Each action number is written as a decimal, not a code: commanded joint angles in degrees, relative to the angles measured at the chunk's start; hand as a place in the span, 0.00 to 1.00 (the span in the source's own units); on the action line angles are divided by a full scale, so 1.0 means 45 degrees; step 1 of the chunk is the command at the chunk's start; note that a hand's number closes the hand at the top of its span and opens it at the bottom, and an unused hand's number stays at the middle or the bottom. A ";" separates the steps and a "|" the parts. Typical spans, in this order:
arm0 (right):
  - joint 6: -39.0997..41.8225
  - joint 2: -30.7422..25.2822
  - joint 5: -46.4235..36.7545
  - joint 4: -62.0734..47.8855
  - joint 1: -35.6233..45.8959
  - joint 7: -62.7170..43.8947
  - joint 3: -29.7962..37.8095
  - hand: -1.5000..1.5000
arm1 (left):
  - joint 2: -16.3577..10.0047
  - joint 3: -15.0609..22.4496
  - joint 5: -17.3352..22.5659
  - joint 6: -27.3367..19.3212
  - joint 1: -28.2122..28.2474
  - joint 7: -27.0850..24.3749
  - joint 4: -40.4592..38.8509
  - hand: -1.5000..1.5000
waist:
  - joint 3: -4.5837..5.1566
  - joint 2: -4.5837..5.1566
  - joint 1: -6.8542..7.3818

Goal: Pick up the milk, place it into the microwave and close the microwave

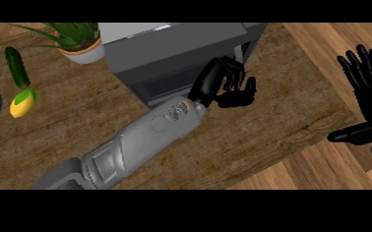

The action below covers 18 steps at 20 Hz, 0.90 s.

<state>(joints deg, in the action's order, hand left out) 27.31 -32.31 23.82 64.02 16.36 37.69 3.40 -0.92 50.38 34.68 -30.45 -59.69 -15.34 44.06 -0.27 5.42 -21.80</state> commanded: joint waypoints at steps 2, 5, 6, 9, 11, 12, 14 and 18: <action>0.1431 -0.0036 0.0549 0.0287 0.0396 0.0151 -0.0290 0.00 | 0.0192 -0.0160 0.0347 -0.0071 -0.0970 -0.0074 -0.0353 1.00 | -0.0041 0.0043 -0.0294; 0.1695 -0.0153 0.0622 0.0568 0.0585 -0.0282 -0.0613 0.00 | 0.0189 -0.0294 0.0575 -0.0239 -0.1186 -0.0066 -0.0579 1.00 | -0.0025 0.0141 -0.0430; 0.1690 -0.0069 0.0641 0.0634 0.0524 -0.0402 -0.0742 0.00 | 0.0188 -0.0269 0.0586 -0.0358 -0.1375 0.0025 -0.0602 1.00 | -0.0042 0.0092 -0.0542; 0.1896 -0.0386 0.0614 0.0929 0.0815 -0.0661 -0.0892 0.00 | 0.0186 -0.0215 0.0736 -0.0418 -0.1262 -0.0108 -0.0676 1.00 | -0.0033 0.0149 -0.0460; 0.2293 -0.0533 0.0471 0.1389 0.0885 -0.0696 -0.1252 1.00 | 0.0184 -0.0236 0.0888 -0.0578 -0.1223 -0.0193 -0.0579 1.00 | -0.0043 0.0067 -0.0620; 0.2614 -0.0678 0.0384 0.1670 0.0967 -0.0662 -0.1447 1.00 | 0.0183 -0.0172 0.0943 -0.0545 -0.1118 -0.0297 -0.0523 1.00 | -0.0044 0.0026 -0.0591; 0.3100 -0.0827 0.0252 0.2285 0.1204 -0.0756 -0.1912 1.00 | 0.0183 -0.0253 0.1071 -0.0574 -0.1200 -0.0278 -0.0574 1.00 | -0.0051 -0.0016 -0.0549; 0.3261 -0.0888 0.0258 0.3155 0.1474 -0.1090 -0.2408 1.00 | 0.0183 -0.0137 0.1244 -0.0724 -0.1139 -0.0522 -0.0587 1.00 | -0.0059 0.0010 -0.0751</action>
<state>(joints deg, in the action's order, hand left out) 35.88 -35.75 25.40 75.67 21.76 29.87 -5.26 -1.98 49.12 40.72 -34.17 -60.62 -17.78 43.39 -0.25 5.23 -23.98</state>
